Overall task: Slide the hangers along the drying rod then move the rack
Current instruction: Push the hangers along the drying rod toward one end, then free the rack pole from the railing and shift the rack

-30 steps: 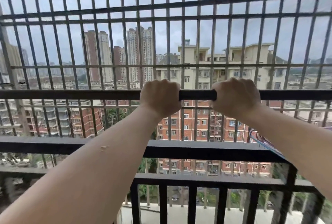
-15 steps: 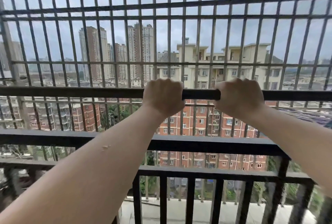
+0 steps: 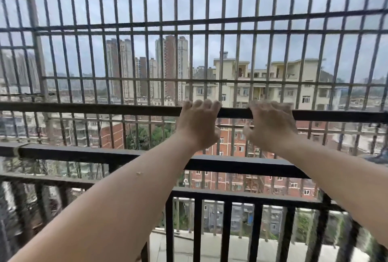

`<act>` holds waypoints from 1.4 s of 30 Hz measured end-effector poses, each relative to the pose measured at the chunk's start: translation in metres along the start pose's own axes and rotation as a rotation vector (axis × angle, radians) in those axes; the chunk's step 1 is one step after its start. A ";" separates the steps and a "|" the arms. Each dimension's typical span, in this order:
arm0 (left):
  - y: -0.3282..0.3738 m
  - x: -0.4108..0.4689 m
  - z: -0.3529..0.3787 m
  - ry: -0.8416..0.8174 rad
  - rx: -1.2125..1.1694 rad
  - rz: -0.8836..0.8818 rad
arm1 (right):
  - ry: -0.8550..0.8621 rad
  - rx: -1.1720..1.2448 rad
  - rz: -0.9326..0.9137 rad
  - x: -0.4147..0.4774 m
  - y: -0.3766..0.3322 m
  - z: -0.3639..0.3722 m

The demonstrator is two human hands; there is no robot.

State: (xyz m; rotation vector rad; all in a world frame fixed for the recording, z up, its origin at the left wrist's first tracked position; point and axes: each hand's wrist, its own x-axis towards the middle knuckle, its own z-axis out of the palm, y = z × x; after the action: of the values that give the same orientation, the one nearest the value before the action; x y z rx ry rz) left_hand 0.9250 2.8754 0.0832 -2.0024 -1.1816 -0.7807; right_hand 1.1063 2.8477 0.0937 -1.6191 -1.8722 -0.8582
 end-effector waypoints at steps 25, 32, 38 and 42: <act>-0.255 -0.376 -0.111 -0.378 0.041 -0.884 | -0.356 0.669 -0.703 -0.058 -0.405 0.056; -0.295 -0.397 -0.099 -0.252 -0.231 -1.245 | -0.582 1.066 -0.453 -0.046 -0.496 0.062; -0.327 -0.404 -0.052 -0.364 -0.444 -1.390 | -0.751 1.054 -0.475 -0.021 -0.550 0.096; -0.361 -0.399 -0.020 -0.261 -0.396 -1.433 | -0.796 1.120 -0.455 0.008 -0.582 0.125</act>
State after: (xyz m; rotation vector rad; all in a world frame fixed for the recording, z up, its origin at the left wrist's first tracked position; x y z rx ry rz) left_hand 0.4341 2.7922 -0.1222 -1.2493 -2.8224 -1.4817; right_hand 0.5325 2.8957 -0.0595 -0.8100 -2.5341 0.7914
